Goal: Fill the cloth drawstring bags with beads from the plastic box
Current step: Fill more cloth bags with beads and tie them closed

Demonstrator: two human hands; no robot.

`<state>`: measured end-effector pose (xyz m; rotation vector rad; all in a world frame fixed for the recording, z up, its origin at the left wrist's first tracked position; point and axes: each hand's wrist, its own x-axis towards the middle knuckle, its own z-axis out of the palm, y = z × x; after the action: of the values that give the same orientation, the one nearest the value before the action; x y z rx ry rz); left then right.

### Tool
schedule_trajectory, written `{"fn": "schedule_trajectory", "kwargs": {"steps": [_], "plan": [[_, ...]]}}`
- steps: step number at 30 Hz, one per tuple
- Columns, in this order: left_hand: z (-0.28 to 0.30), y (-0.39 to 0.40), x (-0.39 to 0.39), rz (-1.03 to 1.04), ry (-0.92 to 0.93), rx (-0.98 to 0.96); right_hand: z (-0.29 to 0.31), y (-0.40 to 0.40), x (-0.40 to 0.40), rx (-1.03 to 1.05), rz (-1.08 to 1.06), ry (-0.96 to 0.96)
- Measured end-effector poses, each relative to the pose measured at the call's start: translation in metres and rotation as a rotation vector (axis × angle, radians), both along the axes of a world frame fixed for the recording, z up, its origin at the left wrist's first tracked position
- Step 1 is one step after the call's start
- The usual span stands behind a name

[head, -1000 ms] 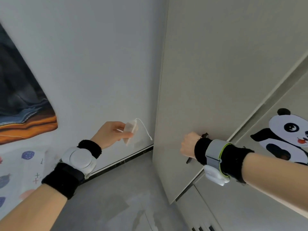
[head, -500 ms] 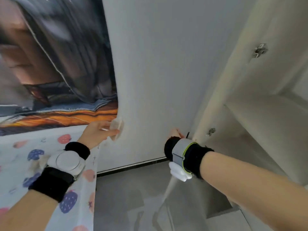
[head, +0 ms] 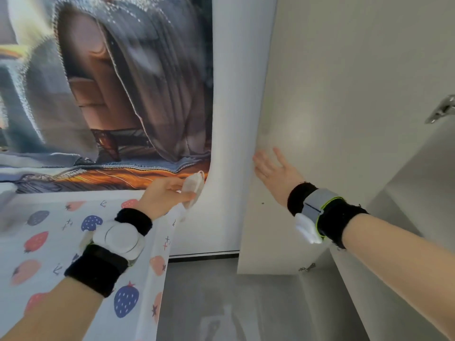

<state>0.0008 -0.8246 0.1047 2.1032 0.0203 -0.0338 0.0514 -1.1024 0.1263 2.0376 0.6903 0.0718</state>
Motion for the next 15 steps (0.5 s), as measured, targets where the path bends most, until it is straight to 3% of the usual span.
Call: {"fn": "schedule_trajectory", "kwargs": {"steps": [3,7,8,11,12,15], "plan": [[0.012,-0.020,0.008,-0.006,-0.022,-0.027,0.016,-0.027,0.018,0.137,-0.022,-0.043],[0.027,-0.052,0.015,-0.032,-0.059,-0.030,0.015,-0.046,0.018,0.325,0.053,0.094],[0.033,-0.062,0.017,-0.054,-0.079,-0.014,0.019,-0.044,0.014,0.519,0.047,0.152],[0.047,-0.090,0.025,-0.105,-0.169,0.047,0.044,-0.040,-0.001,1.407,-0.016,0.275],[0.051,-0.094,0.026,-0.109,-0.202,0.069,0.054,-0.035,-0.005,1.617,-0.030,0.329],[0.077,-0.136,0.030,-0.169,-0.304,0.094,0.084,-0.060,-0.014,1.844,-0.072,0.457]]}}
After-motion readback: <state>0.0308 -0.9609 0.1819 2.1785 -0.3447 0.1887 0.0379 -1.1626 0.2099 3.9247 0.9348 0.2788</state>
